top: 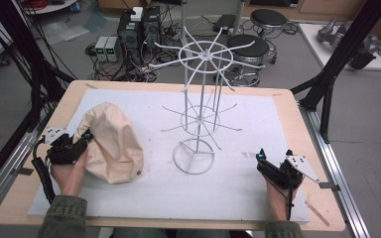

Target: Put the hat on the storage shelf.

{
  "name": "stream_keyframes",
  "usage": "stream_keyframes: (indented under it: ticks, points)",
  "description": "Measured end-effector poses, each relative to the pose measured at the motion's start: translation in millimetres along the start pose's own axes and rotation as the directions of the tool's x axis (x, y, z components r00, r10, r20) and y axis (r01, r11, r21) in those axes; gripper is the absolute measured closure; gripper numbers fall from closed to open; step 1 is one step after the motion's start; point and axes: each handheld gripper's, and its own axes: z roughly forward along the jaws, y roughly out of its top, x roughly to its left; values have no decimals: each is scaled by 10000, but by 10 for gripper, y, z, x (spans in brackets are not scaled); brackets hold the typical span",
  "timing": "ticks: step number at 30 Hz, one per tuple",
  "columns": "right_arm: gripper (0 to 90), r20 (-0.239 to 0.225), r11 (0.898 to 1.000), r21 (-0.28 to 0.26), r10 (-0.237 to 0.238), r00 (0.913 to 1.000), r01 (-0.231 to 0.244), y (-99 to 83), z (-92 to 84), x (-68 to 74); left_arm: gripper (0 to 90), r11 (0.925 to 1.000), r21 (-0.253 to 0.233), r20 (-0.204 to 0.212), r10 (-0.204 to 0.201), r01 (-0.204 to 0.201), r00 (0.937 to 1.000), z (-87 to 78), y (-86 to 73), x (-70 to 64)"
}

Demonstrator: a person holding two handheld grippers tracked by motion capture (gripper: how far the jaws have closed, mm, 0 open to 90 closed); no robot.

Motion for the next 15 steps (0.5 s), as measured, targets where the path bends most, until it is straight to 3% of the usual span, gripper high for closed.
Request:
stream_keyframes:
  ticks: [5, 10, 15]
  points:
    - [46, -14, 10000, -5, 0, 10000, 0, 0, 0, 2, 780, 9980, -632, 568, -8, 44, 9984, -105, 123, -65]
    - [46, -34, 10000, 19, 20, 10000, -20, -1, 1, 1, 779, 9956, -940, 1080, 84, 18, 9941, -191, 241, -137]
    - [46, -46, 10000, 7, 21, 10000, -21, -1, 3, 2, 779, 9922, -1244, 1826, 332, -104, 9826, -278, 352, -224]
